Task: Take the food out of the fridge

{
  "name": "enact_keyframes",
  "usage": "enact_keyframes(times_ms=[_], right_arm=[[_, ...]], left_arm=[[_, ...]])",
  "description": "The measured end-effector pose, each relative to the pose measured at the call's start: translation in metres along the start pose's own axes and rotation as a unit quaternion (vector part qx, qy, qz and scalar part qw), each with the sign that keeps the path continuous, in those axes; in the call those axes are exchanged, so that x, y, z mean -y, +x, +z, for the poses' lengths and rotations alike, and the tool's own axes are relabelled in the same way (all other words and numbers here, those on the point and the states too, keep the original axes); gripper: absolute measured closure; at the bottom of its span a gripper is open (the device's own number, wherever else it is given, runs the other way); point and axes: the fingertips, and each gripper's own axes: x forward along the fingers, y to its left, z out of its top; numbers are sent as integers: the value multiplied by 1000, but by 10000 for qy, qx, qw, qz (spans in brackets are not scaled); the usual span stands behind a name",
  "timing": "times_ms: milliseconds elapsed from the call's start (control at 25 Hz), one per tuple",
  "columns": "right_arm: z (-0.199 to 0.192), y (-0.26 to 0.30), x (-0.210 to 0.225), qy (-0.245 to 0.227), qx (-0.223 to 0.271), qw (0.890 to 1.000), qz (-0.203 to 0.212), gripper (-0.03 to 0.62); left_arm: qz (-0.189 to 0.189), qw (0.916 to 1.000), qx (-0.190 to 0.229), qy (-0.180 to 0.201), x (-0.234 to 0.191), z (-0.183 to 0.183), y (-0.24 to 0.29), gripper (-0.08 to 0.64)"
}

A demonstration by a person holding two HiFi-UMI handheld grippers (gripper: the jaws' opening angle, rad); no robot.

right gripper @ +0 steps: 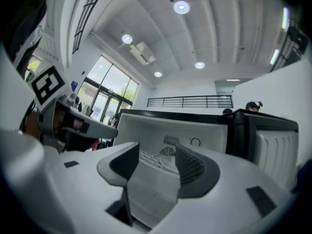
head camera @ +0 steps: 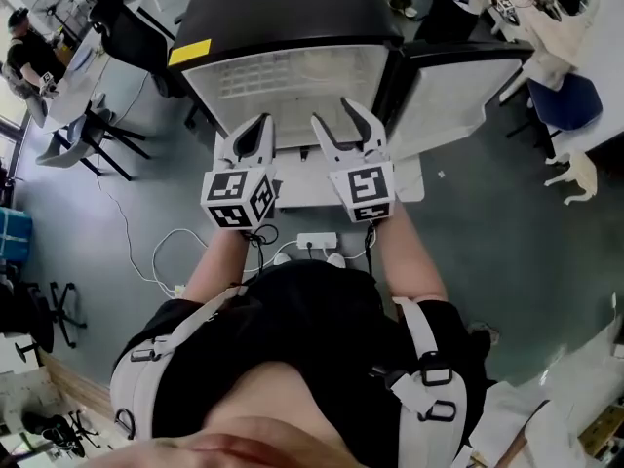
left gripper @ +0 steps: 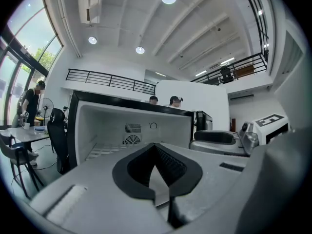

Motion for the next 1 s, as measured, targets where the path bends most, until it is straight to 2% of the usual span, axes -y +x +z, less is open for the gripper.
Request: enact_keyframes(times_ms=[40,120,240,320,480,600,1000], right_arm=[[-4,5,-1,-375,-122,9992,84,367],[-14,17,-2,-1308,-433,9904,142,351],[-31,33,2,-2645,-822,9607,197,350],[-45,46,8,-3215,-1116,9398,295,350],[-84,74,20,-3958,-1783,8998,442,350],[-105,93,26,-4408,-2095,8717,435,350],[-140,129,38,-5080,-2777,8139,490,350]], left_arm=[[-6,10000,-7,-15,-2,-1,1,557],[-10,10000,-14,-58,-8,-2,2,558],[-1,9999,6,-122,-15,-1,0,558],[21,10000,12,-74,-19,-1,-1,557],[73,9998,108,127,-25,7,-6,557],[102,9996,207,134,-32,16,-10,557],[226,9997,83,86,-56,7,-22,558]])
